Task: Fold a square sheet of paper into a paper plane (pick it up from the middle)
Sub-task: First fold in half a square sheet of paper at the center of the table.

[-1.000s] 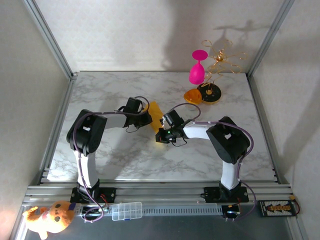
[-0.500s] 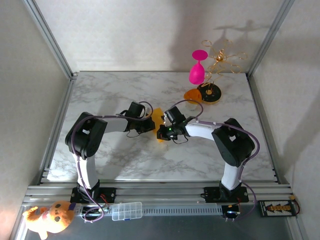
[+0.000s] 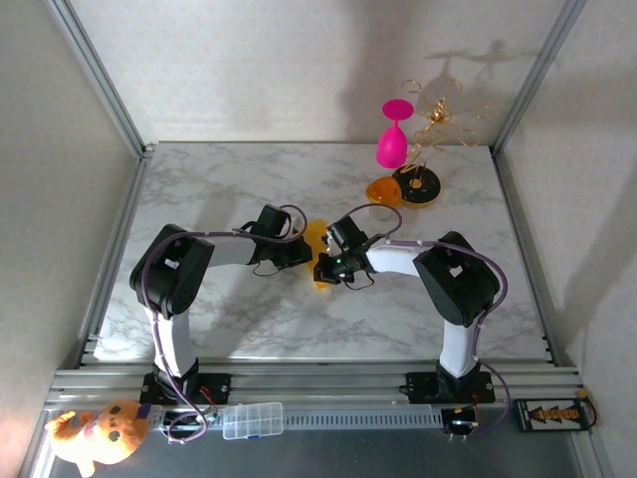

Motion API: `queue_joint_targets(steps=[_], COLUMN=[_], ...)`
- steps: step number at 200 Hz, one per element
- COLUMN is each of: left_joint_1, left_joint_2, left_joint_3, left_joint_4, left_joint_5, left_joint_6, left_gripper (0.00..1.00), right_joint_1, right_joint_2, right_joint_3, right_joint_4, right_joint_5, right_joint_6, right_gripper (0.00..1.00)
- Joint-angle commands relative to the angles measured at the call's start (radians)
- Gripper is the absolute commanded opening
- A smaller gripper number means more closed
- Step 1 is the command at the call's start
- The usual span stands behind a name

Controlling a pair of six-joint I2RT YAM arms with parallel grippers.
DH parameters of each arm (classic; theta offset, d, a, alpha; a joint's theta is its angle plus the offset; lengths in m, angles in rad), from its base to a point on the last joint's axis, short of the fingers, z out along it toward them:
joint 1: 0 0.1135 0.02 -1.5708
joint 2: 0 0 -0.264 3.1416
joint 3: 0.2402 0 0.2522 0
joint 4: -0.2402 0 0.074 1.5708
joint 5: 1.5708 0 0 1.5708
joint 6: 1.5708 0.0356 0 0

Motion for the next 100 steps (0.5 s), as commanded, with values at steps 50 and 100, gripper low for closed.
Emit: queue_joint_targets(steps=[50,100], left_joint_1=[0.025,0.048], left_joint_2=[-0.009,0.059], left_joint_3=[0.013,0.077], left_joint_4=[-0.013,-0.072], left_joint_5=[-0.037,-0.098], left_joint_6=[0.017,0.058], left_gripper=[0.16,0.15], right_joint_1=[-0.003,-0.003], right_joint_2=[0.034,0.069], right_joint_3=[-0.041,-0.066], right_joint_4=[-0.116,-0.208], right_joint_5=[0.049,0.122], right_joint_6=[-0.030,-0.073], right_gripper=[0.02,0.02])
